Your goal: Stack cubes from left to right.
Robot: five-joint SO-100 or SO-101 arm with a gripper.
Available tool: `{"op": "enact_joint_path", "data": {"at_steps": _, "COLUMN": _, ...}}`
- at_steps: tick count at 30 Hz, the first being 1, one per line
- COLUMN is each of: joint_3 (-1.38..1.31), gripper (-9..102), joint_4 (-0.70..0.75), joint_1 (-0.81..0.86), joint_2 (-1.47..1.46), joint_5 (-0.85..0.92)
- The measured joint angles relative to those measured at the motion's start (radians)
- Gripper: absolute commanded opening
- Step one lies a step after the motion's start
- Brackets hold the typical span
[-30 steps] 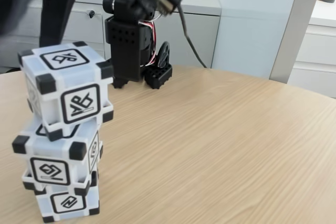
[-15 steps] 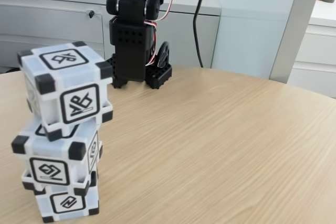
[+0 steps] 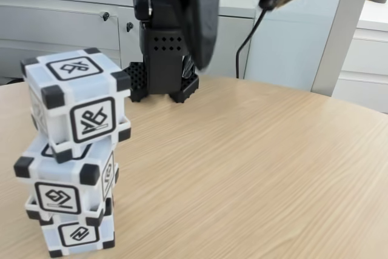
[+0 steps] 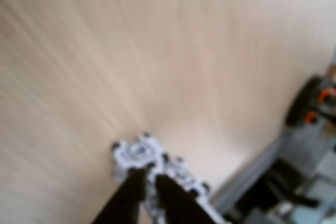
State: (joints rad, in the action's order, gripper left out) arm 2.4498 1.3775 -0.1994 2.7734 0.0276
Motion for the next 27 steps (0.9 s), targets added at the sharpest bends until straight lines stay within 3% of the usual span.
{"op": "enact_joint_path", "data": {"at_steps": 9, "joint_3": 0.186, "gripper": 0, "joint_4": 0.0, "joint_1": -0.021, "joint_2": 0.278, "joint_5": 0.067}}
{"op": "enact_joint_path", "data": {"at_steps": 27, "joint_3": 0.189, "gripper": 0, "joint_4": 0.0, "joint_1": -0.009, "joint_2": 0.279, "joint_5": 0.066}}
